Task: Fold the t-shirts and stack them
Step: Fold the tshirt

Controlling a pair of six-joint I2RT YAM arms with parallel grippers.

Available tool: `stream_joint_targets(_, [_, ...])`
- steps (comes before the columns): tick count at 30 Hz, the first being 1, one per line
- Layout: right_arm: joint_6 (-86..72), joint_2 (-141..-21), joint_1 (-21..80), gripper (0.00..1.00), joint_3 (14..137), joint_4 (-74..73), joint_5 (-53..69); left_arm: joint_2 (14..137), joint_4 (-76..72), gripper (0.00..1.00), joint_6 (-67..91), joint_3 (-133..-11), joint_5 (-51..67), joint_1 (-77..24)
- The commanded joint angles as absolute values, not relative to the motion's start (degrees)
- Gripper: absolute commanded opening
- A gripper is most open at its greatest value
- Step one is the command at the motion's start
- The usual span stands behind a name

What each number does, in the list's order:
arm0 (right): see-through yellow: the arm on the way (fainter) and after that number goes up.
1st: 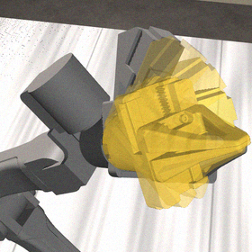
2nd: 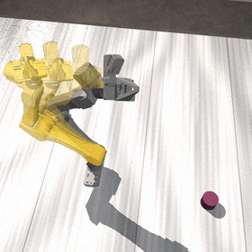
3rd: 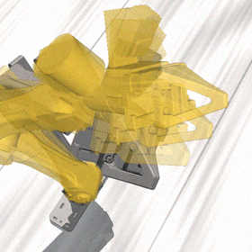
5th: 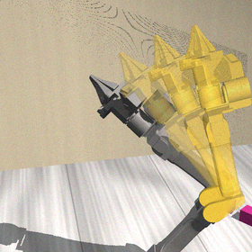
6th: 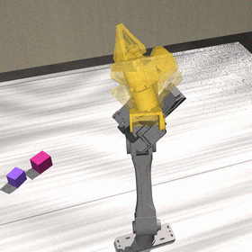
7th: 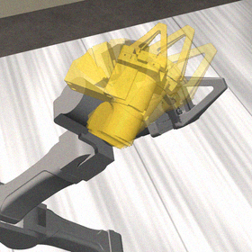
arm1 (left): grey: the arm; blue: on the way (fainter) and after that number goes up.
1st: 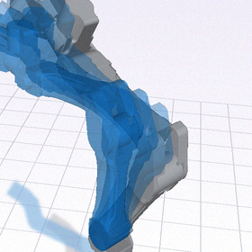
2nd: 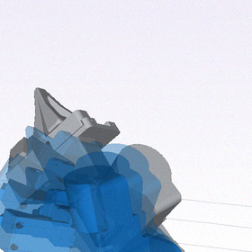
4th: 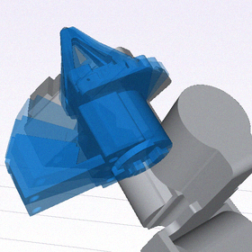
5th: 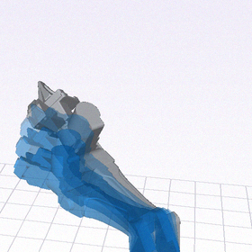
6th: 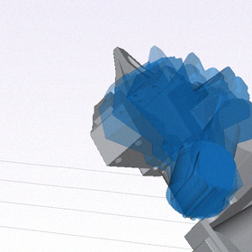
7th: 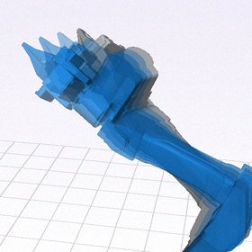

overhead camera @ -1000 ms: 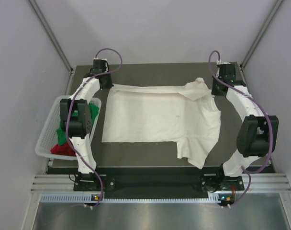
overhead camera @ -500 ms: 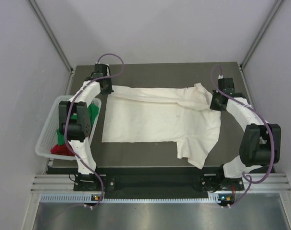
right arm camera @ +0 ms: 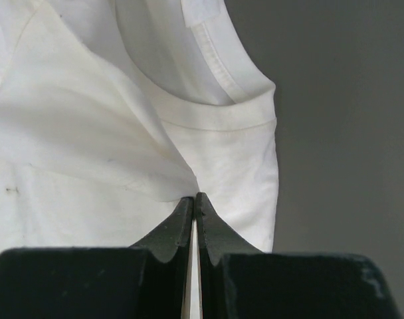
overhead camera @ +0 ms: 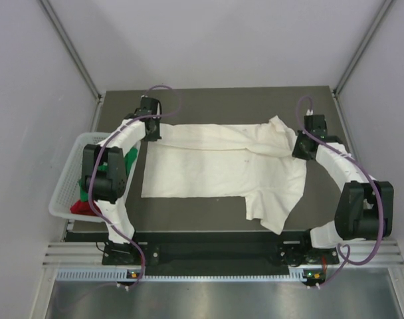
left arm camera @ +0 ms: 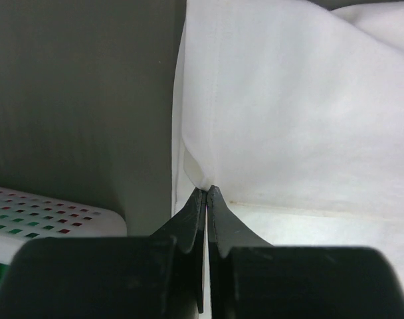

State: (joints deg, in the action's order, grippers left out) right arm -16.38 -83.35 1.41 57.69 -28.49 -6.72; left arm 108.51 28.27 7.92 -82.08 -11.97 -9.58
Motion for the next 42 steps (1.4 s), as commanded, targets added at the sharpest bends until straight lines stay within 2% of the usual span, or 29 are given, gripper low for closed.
stream_joint_targets(1, [-18.89, -80.6, 0.62, 0.0, 55.73, -26.72, -8.0, 107.57, 29.53, 0.0, 9.4, -82.35, -13.8, -9.23])
stream_joint_targets(14, [-19.95, -79.19, -1.58, 0.0, 53.7, -25.22, -8.79, 110.56, 32.6, 0.0, 9.93, -83.32, -17.13, -9.58])
stream_joint_targets(22, [-20.21, -76.74, -1.93, 0.0, 55.98, -26.45, 2.87, 113.03, 34.63, 0.0, 11.34, -84.55, -18.72, -9.75])
stream_joint_targets(26, [-21.18, -75.94, -3.16, 0.0, 55.02, -26.72, 3.35, 113.47, 35.16, 0.0, 11.69, -84.81, -19.6, -9.93])
stream_joint_targets(28, [-21.44, -76.72, -3.43, 0.05, 53.18, -26.37, 1.06, 113.82, 35.59, 0.0, 11.86, -84.81, -19.51, -10.11])
stream_joint_targets(29, [-21.36, -77.08, -3.51, 0.11, 52.74, -26.19, 0.79, 113.99, 35.77, 0.01, 11.95, -85.16, -19.08, -10.28])
stream_joint_targets(31, [-21.53, -77.78, -3.52, 0.16, 51.24, -25.4, 1.4, 114.43, 37.52, 0.1, 12.57, -86.21, -18.02, -10.46])
stream_joint_targets(32, [-21.62, -77.78, -3.52, 0.2, 51.07, -25.4, 1.75, 114.43, 38.23, 0.23, 12.92, -86.66, -17.67, -10.72])
stream_joint_targets(34, [-21.45, -77.35, -3.52, 0.22, 52.11, -26.01, 0.97, 113.3, 39.37, 0.32, 13.27, -87.45, -15.91, -11.16])
stream_joint_targets(35, [-21.45, -77.0, -3.52, 0.26, 52.82, -26.62, 0.36, 112.59, 39.64, 0.39, 13.36, -87.8, -15.39, -11.42])
stream_joint_targets(37, [-20.75, -76.64, -3.52, 0.37, 55.71, -26.81, 0.35, 110.83, 39.73, 0.43, 13.8, -89.37, -13.19, -11.77])
stream_joint_targets(38, [-20.05, -77.08, -3.52, 0.39, 56.77, -25.68, 0.35, 110.31, 39.55, 0.51, 14.06, -90.08, -12.31, -11.86])
stream_joint_targets(42, [-17.23, -82.78, -3.43, 0.46, 63.26, -21.01, 2.99, 109.07, 34.47, 0.52, 16.6, -92.02, -3.54, -12.3])
